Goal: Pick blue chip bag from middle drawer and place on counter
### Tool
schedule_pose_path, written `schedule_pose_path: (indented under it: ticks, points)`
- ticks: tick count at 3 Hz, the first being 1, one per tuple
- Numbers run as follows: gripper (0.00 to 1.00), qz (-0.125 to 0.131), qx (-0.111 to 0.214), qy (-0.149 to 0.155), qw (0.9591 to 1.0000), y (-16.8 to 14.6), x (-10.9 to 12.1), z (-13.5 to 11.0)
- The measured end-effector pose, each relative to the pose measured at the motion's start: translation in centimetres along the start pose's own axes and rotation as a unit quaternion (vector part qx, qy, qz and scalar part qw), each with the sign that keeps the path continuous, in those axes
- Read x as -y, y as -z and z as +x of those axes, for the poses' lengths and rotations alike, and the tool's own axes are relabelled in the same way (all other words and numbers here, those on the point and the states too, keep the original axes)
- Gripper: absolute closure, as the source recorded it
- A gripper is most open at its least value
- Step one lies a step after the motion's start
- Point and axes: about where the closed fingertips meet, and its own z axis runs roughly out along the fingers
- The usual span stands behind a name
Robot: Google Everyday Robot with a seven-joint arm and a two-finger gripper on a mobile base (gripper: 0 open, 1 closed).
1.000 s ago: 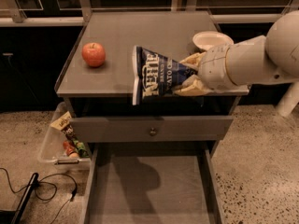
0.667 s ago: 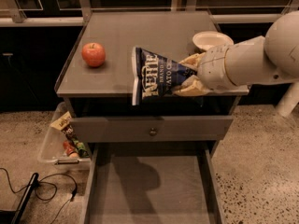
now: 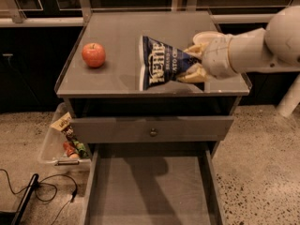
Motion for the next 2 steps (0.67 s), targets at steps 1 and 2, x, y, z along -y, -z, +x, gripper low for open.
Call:
schedule_pose_path:
  ticks: [1,2]
  points:
    - [1.00,-0.010,0.041,0.009,0.9991,-4.0,4.4,0.3]
    - [1.00,-0.020,0.080,0.006,0.9966,-7.3,7.9,0.0]
